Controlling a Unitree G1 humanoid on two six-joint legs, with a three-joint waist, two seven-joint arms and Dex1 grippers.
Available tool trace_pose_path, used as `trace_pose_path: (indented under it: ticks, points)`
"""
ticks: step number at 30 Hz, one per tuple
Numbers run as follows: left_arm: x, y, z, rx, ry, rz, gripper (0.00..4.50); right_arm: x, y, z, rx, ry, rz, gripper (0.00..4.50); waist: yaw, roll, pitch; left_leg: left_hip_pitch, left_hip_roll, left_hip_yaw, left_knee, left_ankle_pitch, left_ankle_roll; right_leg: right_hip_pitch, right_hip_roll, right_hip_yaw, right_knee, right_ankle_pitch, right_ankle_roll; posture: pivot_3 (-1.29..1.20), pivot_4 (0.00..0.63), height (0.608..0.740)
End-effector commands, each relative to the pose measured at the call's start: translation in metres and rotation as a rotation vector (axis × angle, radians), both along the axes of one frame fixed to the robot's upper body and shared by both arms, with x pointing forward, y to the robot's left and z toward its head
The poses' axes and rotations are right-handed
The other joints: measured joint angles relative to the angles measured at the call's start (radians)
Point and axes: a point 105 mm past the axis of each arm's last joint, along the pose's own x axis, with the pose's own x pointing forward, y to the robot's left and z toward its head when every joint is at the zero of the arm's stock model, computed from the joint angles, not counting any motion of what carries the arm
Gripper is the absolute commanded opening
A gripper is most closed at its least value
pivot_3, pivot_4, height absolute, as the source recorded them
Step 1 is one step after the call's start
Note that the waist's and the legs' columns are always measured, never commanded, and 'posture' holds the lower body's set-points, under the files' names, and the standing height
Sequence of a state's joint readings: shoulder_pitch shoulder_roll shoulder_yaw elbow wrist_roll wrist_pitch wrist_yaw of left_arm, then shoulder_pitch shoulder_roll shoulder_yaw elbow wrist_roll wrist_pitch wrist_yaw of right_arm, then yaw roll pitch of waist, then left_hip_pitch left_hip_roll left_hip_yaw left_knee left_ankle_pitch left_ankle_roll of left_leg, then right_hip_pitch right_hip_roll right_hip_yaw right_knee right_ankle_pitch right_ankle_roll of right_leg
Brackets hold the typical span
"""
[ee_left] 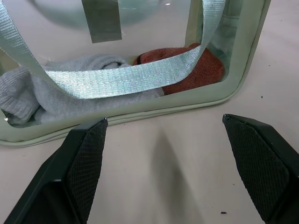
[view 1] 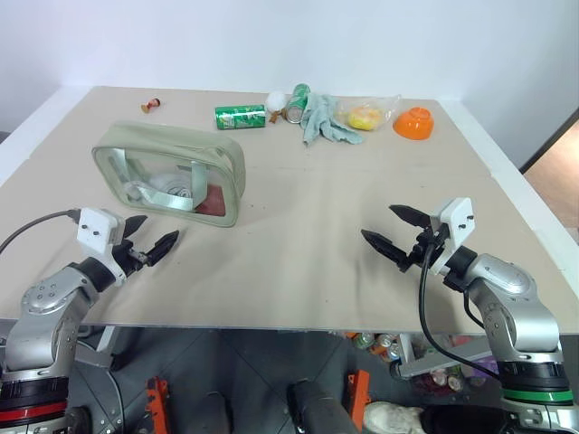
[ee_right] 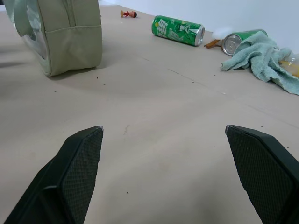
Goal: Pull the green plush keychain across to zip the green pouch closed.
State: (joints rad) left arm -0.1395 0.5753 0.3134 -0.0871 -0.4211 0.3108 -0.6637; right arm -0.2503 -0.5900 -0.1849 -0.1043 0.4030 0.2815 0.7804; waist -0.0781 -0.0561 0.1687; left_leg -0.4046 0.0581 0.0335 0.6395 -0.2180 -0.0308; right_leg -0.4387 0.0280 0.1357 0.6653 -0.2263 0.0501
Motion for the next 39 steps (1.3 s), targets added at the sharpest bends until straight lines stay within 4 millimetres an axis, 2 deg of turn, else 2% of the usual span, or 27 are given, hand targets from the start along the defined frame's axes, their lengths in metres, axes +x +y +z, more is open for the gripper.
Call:
trace_pose_path:
  ticks: [1,4,9,19,28,30,32,39]
  points:
    - [0.001,-0.009,0.016,0.003,-0.057,-0.076,4.09,-0.002,0.0,0.014,-0.008,-0.04,0.041,4.35,0.0,0.0,0.0,0.0,0.0,0.0,0.0,0.0,0.0,0.0,0.0,0.0,0.0,0.0,0.0,0.0,0.15,0.74]
    - [-0.005,-0.028,0.021,-0.029,-0.061,-0.213,4.09,-0.012,0.009,0.013,0.006,0.003,0.139,4.35,0.001,0.0,0.0,0.0,0.0,0.0,0.0,0.0,0.0,0.0,0.0,0.0,0.0,0.0,0.0,0.0,0.15,0.74]
    - [-0.012,-0.036,0.021,-0.014,-0.049,-0.303,4.09,-0.024,0.024,0.015,-0.018,0.042,0.264,4.35,-0.001,0.0,0.0,0.0,0.0,-0.001,0.0,0.0,0.0,0.0,0.0,-0.001,0.0,0.0,0.0,0.0,0.15,0.74]
    - [-0.008,-0.036,0.026,-0.004,-0.054,-0.313,4.09,-0.026,0.029,0.016,-0.032,0.038,0.288,4.35,0.001,0.001,0.0,-0.001,0.0,-0.005,0.001,0.0,0.0,0.002,0.0,-0.004,0.0,-0.001,-0.001,0.0,0.15,0.74]
    - [-0.005,-0.026,0.032,-0.035,-0.099,-0.212,4.09,-0.024,0.038,0.018,-0.022,0.026,0.296,4.35,0.001,0.001,0.0,-0.001,0.0,-0.005,0.001,0.0,0.0,0.002,0.0,-0.005,0.001,-0.001,-0.001,0.0,0.15,0.74]
    - [-0.004,-0.02,0.035,-0.048,-0.119,-0.161,4.09,-0.02,0.048,0.025,0.004,0.017,0.315,4.35,-0.001,0.001,0.001,-0.001,0.0,-0.005,0.001,0.0,0.0,0.002,0.0,-0.005,0.001,-0.001,-0.001,0.0,0.15,0.74]
    - [-0.003,-0.011,0.04,-0.079,-0.144,-0.086,4.09,-0.013,0.069,0.037,0.036,-0.009,0.344,4.35,-0.004,0.001,0.001,0.0,0.0,-0.005,0.001,0.0,0.0,0.002,0.0,-0.005,0.001,-0.001,-0.002,0.0,0.15,0.74]
    - [-0.004,0.0,0.044,-0.126,-0.189,0.047,4.09,0.02,0.167,0.075,0.095,-0.086,0.436,4.35,-0.013,0.002,0.001,0.0,0.003,-0.007,0.001,0.002,0.001,0.0,0.004,-0.007,0.002,0.003,-0.006,0.0,0.15,0.74]
